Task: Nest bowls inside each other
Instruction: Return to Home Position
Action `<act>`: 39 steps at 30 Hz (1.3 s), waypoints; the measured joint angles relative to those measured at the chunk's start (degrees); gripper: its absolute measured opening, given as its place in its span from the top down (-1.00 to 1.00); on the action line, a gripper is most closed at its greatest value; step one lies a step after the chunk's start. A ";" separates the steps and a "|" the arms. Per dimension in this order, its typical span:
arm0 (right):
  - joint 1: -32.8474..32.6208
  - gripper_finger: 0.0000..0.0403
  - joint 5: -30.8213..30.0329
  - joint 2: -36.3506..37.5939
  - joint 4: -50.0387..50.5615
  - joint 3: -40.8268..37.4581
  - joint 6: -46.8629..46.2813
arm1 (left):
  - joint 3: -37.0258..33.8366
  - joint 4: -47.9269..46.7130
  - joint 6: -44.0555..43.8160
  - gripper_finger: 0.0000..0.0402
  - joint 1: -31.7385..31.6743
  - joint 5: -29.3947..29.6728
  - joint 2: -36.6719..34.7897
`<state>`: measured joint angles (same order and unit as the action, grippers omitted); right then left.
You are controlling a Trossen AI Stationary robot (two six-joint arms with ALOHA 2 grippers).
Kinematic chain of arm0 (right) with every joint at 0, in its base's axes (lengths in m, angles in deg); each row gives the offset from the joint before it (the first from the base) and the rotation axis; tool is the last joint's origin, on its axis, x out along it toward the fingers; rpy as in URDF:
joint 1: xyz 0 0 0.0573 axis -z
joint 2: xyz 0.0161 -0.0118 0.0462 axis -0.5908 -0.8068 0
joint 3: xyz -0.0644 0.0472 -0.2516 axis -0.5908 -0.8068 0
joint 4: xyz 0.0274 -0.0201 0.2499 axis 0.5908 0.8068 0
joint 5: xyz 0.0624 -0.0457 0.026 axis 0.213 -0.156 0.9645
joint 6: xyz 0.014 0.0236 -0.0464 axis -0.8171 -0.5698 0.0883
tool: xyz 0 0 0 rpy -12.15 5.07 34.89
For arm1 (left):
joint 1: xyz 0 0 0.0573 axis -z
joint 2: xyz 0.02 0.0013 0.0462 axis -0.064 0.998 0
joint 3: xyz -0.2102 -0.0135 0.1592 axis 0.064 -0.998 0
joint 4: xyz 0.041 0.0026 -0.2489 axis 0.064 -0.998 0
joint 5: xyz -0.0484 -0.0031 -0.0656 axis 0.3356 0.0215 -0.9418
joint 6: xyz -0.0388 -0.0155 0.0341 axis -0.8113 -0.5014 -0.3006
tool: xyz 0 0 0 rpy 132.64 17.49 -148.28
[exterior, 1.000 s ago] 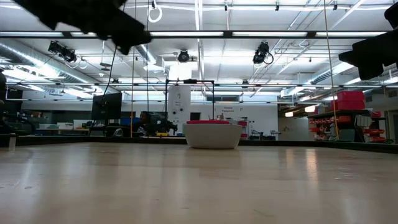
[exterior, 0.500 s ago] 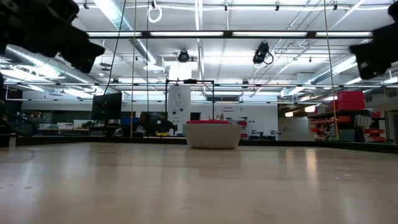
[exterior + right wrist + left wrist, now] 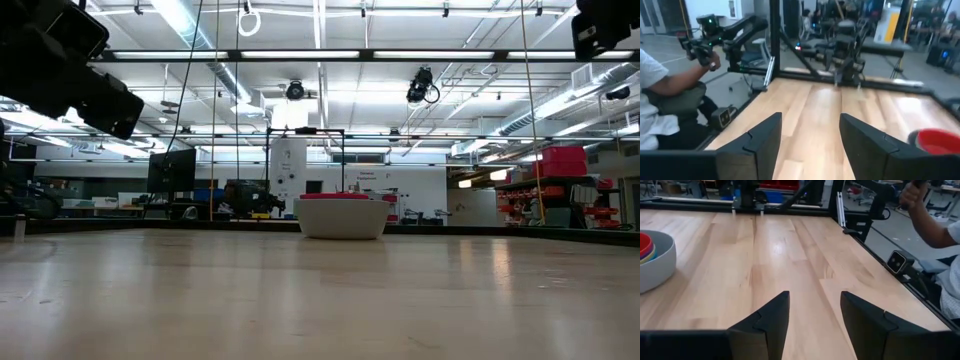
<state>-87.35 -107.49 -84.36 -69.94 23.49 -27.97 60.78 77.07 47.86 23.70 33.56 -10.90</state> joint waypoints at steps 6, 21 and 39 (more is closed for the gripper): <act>0.00 -0.08 -0.30 6.17 -3.49 -6.11 3.28 | 0.00 0.00 0.67 0.09 0.00 1.31 0.00; -0.39 -0.15 26.08 11.80 -16.05 -18.97 6.55 | 0.00 1.08 3.32 0.09 0.00 7.05 0.01; -0.39 -0.27 28.12 10.79 -15.83 -18.97 4.12 | 0.00 6.38 2.98 0.09 -0.02 27.85 0.02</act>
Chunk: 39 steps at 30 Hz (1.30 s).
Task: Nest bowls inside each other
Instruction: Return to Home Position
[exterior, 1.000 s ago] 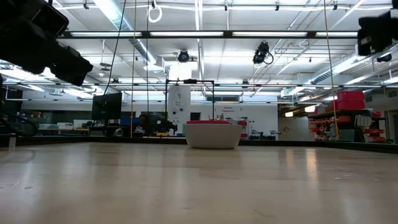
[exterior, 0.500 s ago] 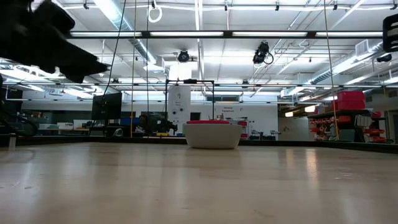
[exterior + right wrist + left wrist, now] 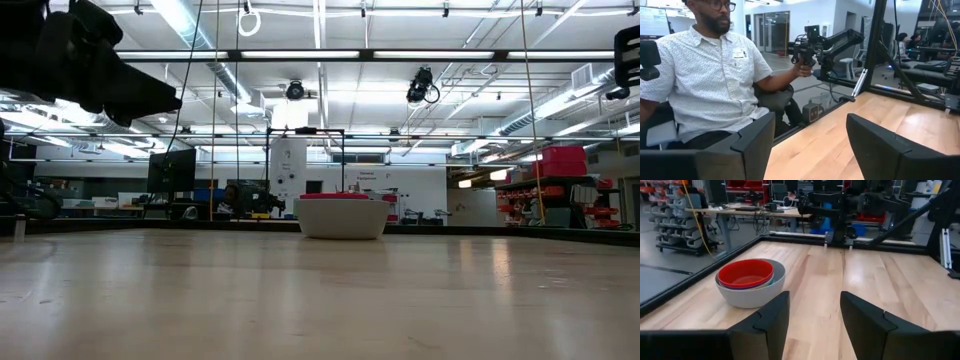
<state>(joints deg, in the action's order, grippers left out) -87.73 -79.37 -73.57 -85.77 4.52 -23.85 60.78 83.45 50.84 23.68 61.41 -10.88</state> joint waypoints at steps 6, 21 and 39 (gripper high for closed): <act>-0.01 -0.31 0.06 0.04 -0.50 0.00 1.27 | 0.00 0.42 0.56 0.09 0.41 -9.05 -0.66; -0.05 -0.33 1.83 0.09 0.48 0.02 1.57 | 0.92 -24.63 -3.31 0.09 4.99 -14.35 -25.86; 2.32 -0.13 -1.57 -4.50 -0.07 0.04 3.05 | 1.09 -26.68 -4.50 0.09 9.27 -10.30 -26.10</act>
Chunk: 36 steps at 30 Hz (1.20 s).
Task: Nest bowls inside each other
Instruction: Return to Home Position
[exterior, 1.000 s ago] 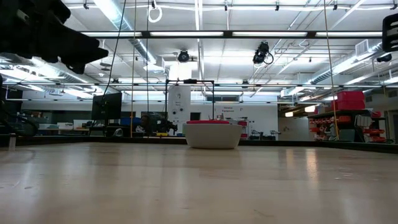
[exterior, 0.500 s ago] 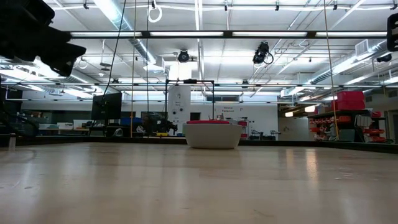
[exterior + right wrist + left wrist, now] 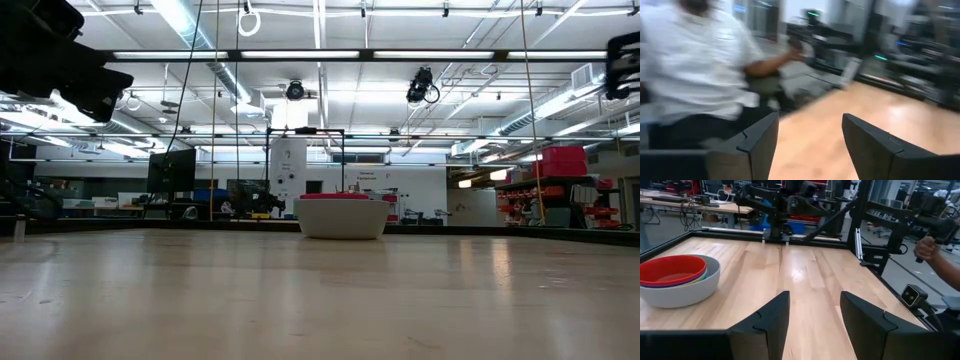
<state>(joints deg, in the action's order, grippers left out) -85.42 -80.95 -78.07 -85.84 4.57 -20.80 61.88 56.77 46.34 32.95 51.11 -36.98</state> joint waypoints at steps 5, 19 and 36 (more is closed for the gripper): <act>6.80 -0.09 -9.22 -3.47 -1.11 0.00 1.79 | 0.00 -0.13 0.27 0.09 0.00 0.29 0.00; 41.15 0.02 4.10 -0.28 -2.94 0.00 8.14 | 0.00 -0.35 0.49 0.09 0.00 2.87 0.00; 54.66 0.06 26.74 4.96 -1.14 -0.09 2.11 | -0.07 -0.85 -1.51 0.09 0.00 9.37 0.13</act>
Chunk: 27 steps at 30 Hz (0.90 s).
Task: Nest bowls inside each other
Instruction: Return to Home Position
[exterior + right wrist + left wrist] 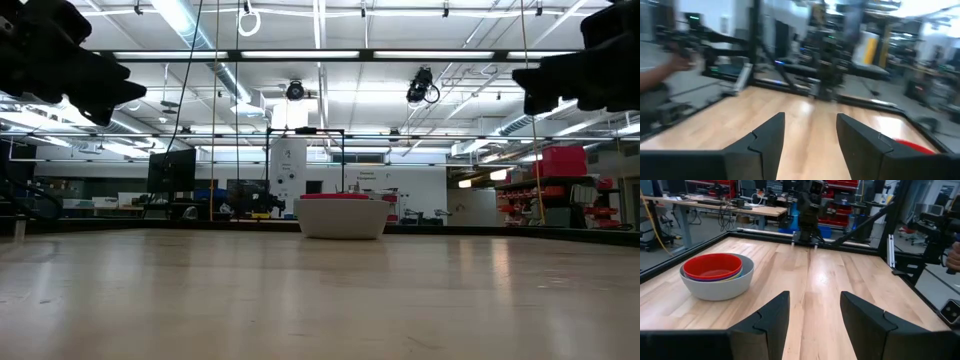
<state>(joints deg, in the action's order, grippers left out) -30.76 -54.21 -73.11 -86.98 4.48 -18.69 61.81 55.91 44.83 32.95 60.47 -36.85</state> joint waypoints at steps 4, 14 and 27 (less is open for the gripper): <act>0.00 0.02 -7.72 0.04 1.07 0.00 -0.40 | 0.00 -0.02 0.33 0.09 0.00 -0.19 0.02; -0.02 -0.06 -17.71 0.70 1.26 0.00 3.46 | -0.04 -0.09 0.52 0.09 0.00 -0.85 0.02; -1.18 -0.13 -16.39 0.55 2.65 0.00 1.09 | -0.04 -0.13 -0.46 0.09 0.00 -3.25 0.02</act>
<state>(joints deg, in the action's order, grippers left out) -31.94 -70.60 -72.56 -84.33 4.48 -17.60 61.77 55.78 44.37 32.95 57.22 -36.82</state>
